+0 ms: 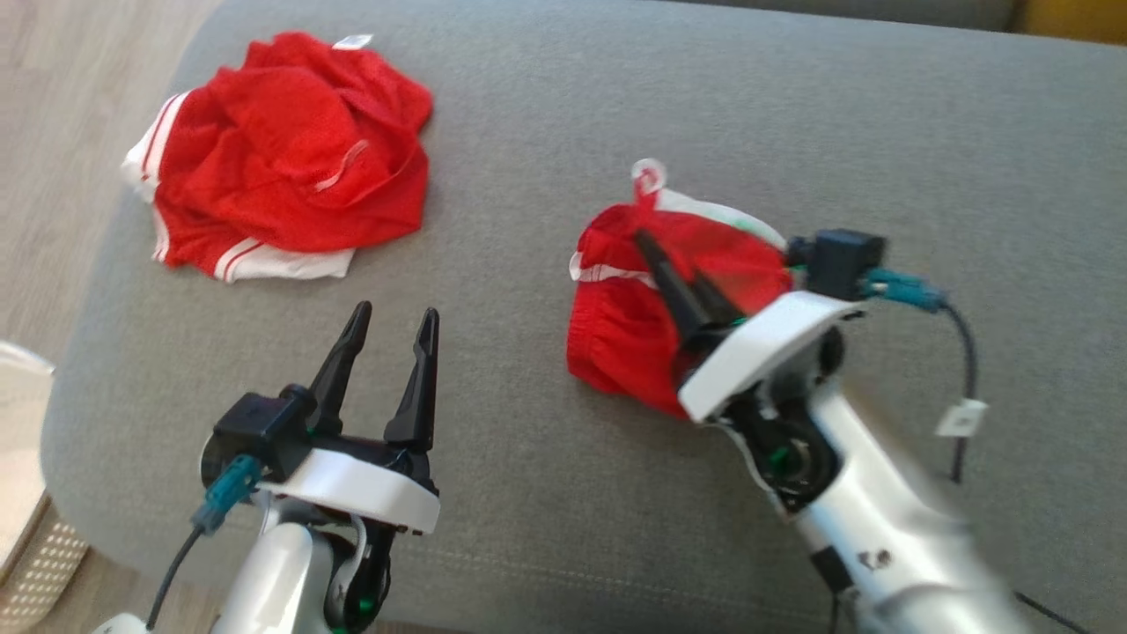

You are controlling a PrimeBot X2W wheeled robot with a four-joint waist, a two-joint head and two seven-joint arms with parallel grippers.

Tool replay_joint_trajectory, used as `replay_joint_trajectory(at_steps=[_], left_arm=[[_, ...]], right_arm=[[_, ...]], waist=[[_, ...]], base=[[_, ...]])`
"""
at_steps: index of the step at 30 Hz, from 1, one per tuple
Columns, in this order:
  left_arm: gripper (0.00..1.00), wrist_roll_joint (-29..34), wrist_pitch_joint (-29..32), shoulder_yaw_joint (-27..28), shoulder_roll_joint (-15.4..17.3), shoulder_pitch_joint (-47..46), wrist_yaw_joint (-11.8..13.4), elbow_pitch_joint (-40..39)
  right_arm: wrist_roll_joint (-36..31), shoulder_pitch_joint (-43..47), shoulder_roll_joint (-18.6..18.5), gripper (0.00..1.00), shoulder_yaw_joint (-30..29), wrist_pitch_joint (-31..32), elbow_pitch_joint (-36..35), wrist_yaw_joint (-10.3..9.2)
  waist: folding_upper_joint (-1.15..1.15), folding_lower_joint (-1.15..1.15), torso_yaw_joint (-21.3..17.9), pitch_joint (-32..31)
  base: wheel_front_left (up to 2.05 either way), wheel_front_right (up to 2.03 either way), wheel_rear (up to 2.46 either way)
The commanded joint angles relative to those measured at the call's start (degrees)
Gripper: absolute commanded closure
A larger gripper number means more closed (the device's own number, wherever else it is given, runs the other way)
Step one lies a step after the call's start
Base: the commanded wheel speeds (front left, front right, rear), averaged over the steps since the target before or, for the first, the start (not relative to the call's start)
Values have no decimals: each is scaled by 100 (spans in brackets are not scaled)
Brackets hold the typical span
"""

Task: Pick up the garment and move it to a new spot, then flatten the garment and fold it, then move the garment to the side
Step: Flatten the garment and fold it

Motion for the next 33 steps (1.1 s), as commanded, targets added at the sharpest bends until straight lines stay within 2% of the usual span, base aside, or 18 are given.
replay_joint_trajectory(at_steps=[1, 6, 7, 8, 14, 18, 22, 23, 33], left_arm=[[0, -41, -70, 137, 20, -193, 49, -146], [0, -111, -70, 92, 19, -232, 85, -144], [0, -119, -70, 94, 19, -242, 94, -151], [0, -123, -70, 101, 19, -249, 102, -158], [0, -72, -70, 178, 19, -257, 117, -199], [0, -14, -70, 262, 43, -223, 111, -203], [0, 34, -70, 350, 75, -160, 126, -221], [0, 34, -70, 350, 75, -160, 126, -221], [0, 79, -70, 550, 227, -39, 216, -323]], right_arm=[[102, -275, 60, 100, 293, -174, 41, -4], [334, -586, 60, 100, 962, -621, 878, -4], [371, -631, 60, 63, 1081, -690, 991, -4], [410, -673, 61, 0, 1187, -771, 1068, -4], [510, -857, 61, 0, 1735, -1290, 854, -4], [238, -884, 61, 0, 1595, -1635, 561, -4], [-261, -669, -5, 0, 936, -1760, 377, -4], [-261, -669, -5, 0, 936, -1760, 377, -4], [-1743, 595, -510, 0, -1317, -1343, -448, -4]], waist=[[0, 0, 108, 90], [0, 0, 184, 205], [0, 0, 177, 230], [0, 0, 162, 248], [0, 0, -61, 271], [0, 0, -288, 202], [0, 0, -499, 91], [0, 0, -499, 91], [0, 0, -777, -107]], base=[[0, 0, 0], [0, 0, 0], [0, 0, 0], [0, 0, 0], [0, 0, 0], [0, 0, 0], [0, 0, 0], [0, 0, 0], [0, 0, 0]])
